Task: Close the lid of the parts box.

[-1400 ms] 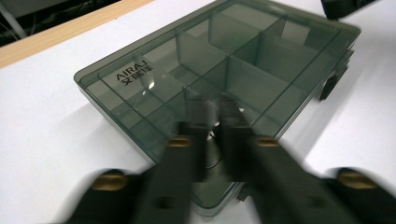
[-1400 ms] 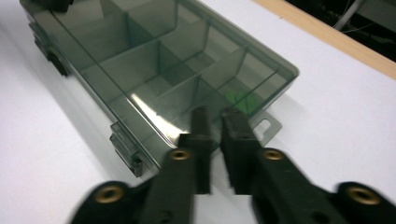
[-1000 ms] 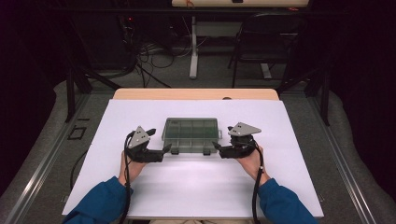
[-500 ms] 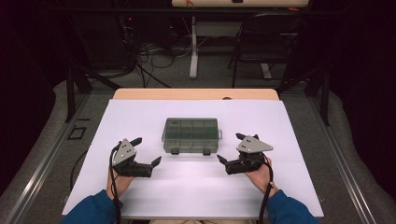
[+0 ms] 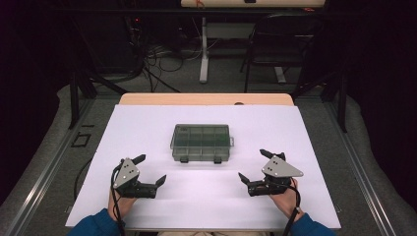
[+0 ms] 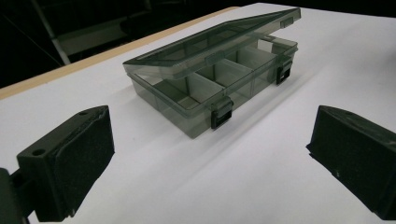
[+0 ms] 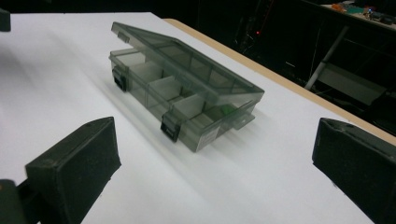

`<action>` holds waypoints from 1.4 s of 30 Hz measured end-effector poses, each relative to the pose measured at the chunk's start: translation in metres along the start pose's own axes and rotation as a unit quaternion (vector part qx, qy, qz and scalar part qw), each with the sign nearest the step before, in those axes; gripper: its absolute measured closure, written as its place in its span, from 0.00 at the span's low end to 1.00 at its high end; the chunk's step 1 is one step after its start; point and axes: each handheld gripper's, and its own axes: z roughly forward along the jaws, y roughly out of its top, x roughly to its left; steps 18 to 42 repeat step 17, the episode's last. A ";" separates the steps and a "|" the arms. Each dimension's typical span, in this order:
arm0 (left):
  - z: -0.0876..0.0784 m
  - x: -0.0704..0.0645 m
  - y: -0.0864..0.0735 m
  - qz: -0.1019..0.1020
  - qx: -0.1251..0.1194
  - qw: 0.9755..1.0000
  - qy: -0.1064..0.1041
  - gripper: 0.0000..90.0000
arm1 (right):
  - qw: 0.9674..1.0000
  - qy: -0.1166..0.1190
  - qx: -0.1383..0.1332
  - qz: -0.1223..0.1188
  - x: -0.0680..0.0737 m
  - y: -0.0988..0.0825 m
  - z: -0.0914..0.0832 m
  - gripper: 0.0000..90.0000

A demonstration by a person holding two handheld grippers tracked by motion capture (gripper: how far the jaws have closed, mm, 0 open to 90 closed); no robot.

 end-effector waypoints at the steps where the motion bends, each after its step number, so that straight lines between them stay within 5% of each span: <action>1: -0.001 0.000 -0.001 -0.003 -0.002 1.000 -0.001 0.00 | 1.000 0.000 0.001 0.001 0.001 -0.003 -0.001 0.00; 10: -0.003 0.002 -0.007 -0.006 0.001 1.000 0.003 0.00 | 1.000 -0.025 0.008 -0.006 0.006 -0.013 -0.013 0.00; 42: -0.002 0.005 -0.009 -0.016 -0.005 1.000 0.005 0.00 | 1.000 -0.020 -0.002 -0.003 0.008 -0.020 -0.019 0.00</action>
